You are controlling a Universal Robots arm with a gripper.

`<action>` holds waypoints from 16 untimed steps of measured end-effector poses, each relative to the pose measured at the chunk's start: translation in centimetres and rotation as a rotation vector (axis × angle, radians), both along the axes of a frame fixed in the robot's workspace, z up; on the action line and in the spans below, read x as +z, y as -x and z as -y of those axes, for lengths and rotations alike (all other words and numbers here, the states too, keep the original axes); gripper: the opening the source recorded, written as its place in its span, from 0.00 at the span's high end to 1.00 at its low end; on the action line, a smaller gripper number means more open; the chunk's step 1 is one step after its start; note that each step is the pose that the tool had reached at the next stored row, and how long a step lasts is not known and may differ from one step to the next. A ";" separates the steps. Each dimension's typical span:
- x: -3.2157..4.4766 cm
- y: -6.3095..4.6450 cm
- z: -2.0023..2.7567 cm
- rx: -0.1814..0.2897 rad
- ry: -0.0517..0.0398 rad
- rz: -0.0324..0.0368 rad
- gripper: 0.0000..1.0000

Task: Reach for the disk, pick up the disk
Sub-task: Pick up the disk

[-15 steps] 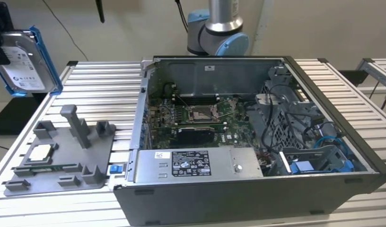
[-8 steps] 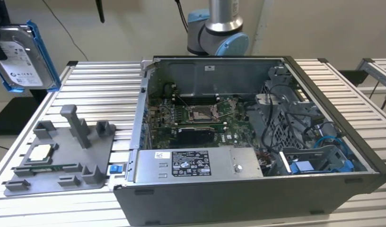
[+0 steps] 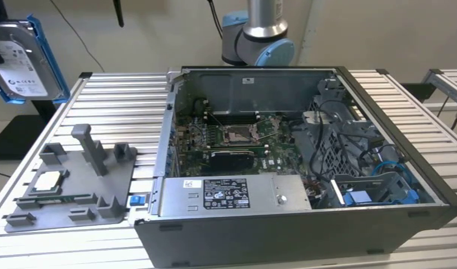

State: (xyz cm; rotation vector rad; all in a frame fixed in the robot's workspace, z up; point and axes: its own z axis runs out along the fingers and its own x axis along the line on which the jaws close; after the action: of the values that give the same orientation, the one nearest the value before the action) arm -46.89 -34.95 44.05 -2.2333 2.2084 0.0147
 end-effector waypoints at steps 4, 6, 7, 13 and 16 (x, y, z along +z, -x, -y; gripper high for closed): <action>0.94 0.0 0.00 0.000 0.0000 0.0000 1.00; 1.46 0.0 0.00 0.000 -0.0001 0.0002 1.00; 1.78 0.0 0.00 0.000 -0.0001 0.0002 1.00; 3.17 0.0 -0.01 0.000 -0.0001 0.0001 1.00; 3.91 0.0 0.00 0.000 0.0000 0.0001 1.00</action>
State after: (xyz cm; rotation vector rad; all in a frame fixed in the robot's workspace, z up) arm -46.89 -34.95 47.96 -2.2331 2.2085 0.0146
